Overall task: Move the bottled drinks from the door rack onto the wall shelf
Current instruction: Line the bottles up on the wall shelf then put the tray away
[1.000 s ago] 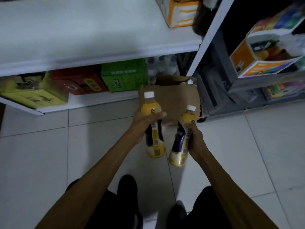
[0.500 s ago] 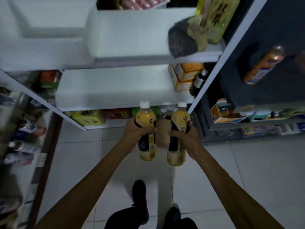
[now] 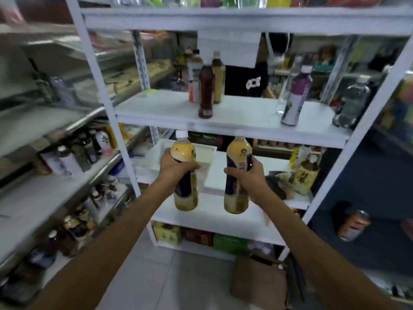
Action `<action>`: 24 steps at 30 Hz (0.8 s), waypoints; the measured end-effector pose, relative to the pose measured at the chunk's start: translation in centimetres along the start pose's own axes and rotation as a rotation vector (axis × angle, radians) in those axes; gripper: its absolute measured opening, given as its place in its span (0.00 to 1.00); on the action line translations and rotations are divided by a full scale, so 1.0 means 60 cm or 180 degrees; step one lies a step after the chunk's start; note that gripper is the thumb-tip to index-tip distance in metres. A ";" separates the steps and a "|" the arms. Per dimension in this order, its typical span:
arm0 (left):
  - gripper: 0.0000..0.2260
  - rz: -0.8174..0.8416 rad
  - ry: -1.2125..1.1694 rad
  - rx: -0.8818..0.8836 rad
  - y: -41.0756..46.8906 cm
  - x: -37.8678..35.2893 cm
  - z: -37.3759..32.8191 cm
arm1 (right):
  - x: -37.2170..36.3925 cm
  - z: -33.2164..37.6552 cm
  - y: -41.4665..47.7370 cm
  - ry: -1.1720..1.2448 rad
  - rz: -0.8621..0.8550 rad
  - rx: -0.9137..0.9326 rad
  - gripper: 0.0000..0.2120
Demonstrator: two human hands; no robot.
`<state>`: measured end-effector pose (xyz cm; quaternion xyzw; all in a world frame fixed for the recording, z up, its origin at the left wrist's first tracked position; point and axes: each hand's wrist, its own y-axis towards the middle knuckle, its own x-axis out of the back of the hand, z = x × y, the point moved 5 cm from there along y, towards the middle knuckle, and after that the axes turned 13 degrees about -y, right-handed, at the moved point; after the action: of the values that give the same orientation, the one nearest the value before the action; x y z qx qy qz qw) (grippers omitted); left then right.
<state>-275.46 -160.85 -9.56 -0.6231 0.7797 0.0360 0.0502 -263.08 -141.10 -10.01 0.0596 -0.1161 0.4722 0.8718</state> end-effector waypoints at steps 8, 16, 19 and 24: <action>0.29 -0.0419 -0.0080 -0.0394 0.023 0.094 -0.169 | -0.089 0.206 0.021 -0.0005 0.0171 0.0713 0.26; 0.23 -0.0912 0.0140 -0.0754 0.068 0.240 -0.223 | -0.253 0.283 0.076 0.0011 0.0500 0.1020 0.21; 0.20 -0.1107 0.0331 -0.0896 0.079 0.295 -0.239 | -0.326 0.301 0.095 -0.0082 0.0689 0.1096 0.23; 0.19 -0.1599 0.1009 -0.1010 0.093 0.381 -0.271 | -0.448 0.331 0.110 -0.0032 0.0974 0.1113 0.22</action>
<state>-286.46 -183.68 3.74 -0.7937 0.5845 0.0461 -0.1620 -285.69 -163.51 2.18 0.1937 -0.0445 0.6114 0.7659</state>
